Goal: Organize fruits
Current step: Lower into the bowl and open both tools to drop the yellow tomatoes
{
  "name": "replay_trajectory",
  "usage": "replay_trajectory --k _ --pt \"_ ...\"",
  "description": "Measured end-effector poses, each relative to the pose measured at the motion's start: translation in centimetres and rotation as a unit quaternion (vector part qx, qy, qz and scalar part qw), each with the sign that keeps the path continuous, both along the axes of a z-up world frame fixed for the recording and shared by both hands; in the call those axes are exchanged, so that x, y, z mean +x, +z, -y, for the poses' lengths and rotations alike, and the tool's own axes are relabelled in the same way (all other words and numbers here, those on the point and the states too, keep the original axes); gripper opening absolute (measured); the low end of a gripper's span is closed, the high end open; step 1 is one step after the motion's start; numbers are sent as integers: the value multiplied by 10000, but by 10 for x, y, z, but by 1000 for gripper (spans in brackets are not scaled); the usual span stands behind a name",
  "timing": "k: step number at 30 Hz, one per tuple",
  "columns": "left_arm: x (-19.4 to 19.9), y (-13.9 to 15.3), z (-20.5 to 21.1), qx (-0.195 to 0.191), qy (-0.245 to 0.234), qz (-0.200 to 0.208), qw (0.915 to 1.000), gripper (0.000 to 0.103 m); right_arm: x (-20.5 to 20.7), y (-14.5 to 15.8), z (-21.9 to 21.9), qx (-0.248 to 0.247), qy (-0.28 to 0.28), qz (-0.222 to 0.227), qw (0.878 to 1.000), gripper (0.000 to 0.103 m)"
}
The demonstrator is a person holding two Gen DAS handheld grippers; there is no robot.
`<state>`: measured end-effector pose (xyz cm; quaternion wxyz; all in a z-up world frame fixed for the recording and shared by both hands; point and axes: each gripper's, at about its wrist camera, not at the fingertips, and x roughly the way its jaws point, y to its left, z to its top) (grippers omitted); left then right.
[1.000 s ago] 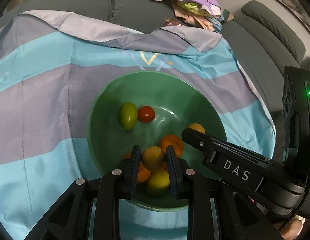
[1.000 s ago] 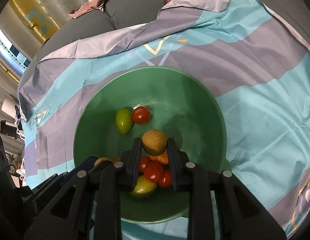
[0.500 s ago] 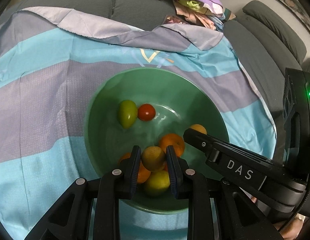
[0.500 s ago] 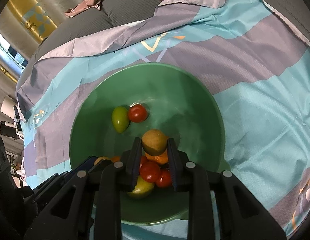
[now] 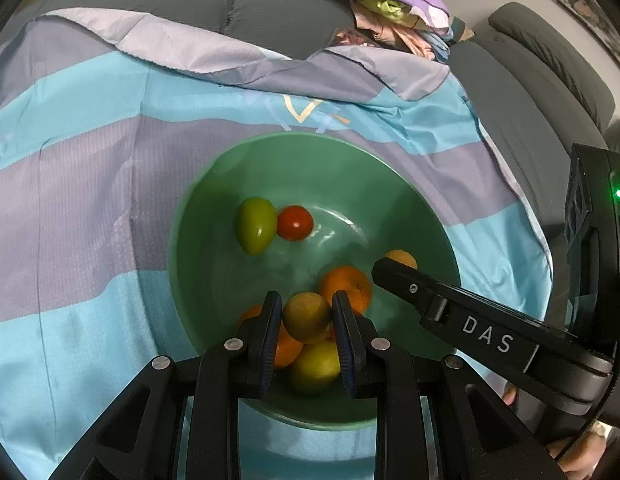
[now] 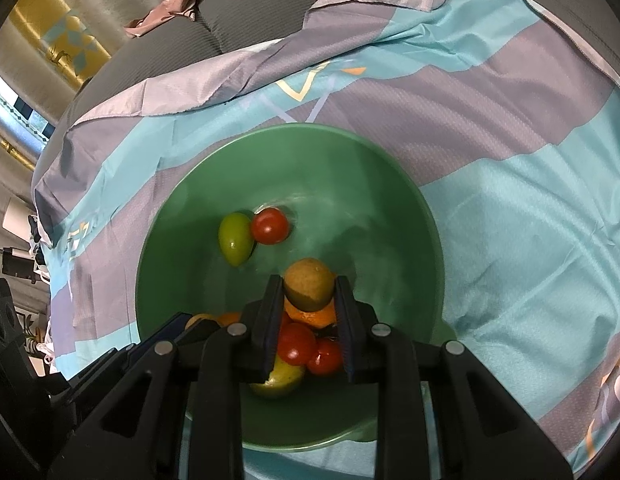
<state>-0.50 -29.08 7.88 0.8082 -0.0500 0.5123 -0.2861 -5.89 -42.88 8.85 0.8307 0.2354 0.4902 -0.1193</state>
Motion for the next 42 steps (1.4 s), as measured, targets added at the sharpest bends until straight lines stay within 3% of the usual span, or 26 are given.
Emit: replay_trajectory --k 24,35,40,42 --pt "3 -3 -1 -34 93 -94 9999 26 -1 -2 0 18 -23 -14 10000 26" --pt "-2 9 2 -95 11 114 9999 26 -5 3 3 -3 -108 48 9999 28" --pt "-5 20 -2 -98 35 283 9995 28 -8 7 5 32 -185 126 9997 40" --pt "-7 25 -4 -91 72 370 9992 37 -10 11 6 45 -216 191 9996 50"
